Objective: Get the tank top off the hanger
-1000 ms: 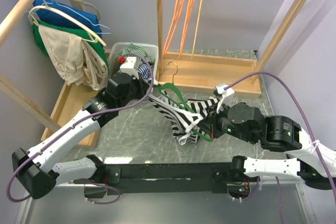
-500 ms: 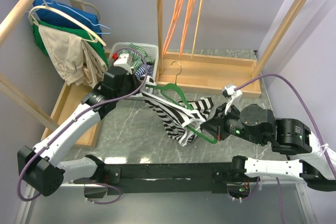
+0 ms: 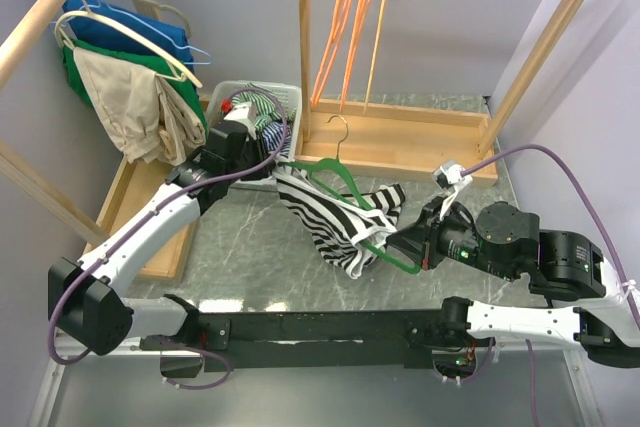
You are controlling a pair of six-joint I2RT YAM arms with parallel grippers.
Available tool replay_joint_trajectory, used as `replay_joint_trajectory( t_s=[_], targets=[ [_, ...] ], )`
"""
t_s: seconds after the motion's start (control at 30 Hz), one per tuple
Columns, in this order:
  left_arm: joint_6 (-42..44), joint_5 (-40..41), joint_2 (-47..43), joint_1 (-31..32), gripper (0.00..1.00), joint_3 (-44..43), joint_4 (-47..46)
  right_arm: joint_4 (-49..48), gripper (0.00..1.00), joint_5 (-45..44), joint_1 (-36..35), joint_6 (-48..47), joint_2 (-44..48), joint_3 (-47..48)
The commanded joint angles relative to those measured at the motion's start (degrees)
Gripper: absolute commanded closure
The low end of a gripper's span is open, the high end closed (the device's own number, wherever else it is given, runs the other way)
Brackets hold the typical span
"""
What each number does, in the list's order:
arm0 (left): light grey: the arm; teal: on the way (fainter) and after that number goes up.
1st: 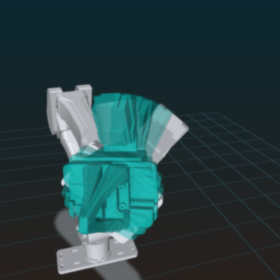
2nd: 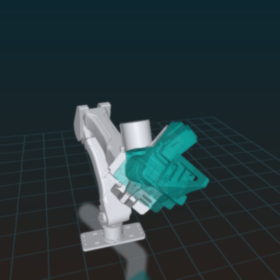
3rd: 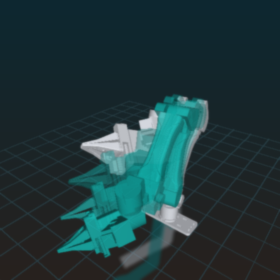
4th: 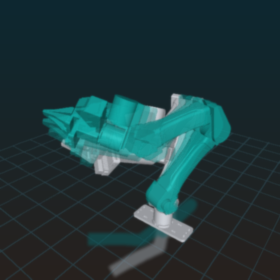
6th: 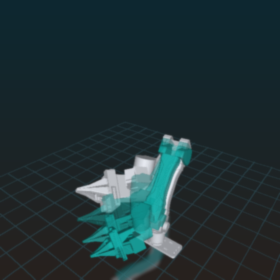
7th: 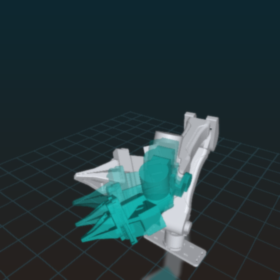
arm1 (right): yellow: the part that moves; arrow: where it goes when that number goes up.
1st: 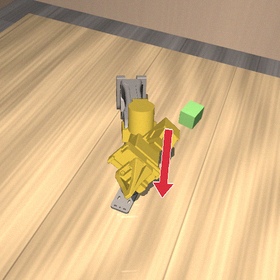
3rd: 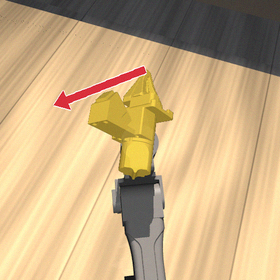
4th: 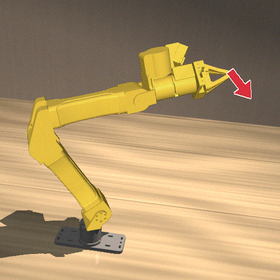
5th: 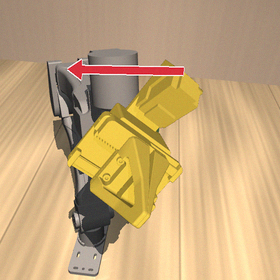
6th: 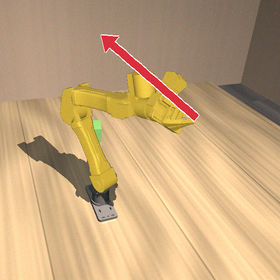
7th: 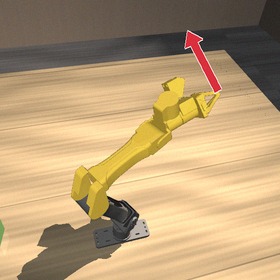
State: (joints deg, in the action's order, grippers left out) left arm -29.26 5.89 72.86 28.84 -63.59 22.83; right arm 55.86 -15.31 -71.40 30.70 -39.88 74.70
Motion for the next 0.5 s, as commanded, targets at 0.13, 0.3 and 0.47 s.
replay_joint_trajectory(
  t_s=[0.13,0.3,0.47],
  targets=[
    [1.7,0.7,0.9,-1.8,0.58,0.3,2.5,-11.5,1.00,2.2,-0.7,-3.1,3.5,0.5],
    [1.7,-1.1,-1.8,-1.8,0.41,2.2,0.3,-11.2,1.00,2.4,-0.5,-3.1,3.1,0.6],
    [3.1,-4.3,-3.0,-1.8,0.41,2.4,-4.1,-10.9,1.00,3.7,-0.6,-2.7,2.4,0.3]
  ],
)
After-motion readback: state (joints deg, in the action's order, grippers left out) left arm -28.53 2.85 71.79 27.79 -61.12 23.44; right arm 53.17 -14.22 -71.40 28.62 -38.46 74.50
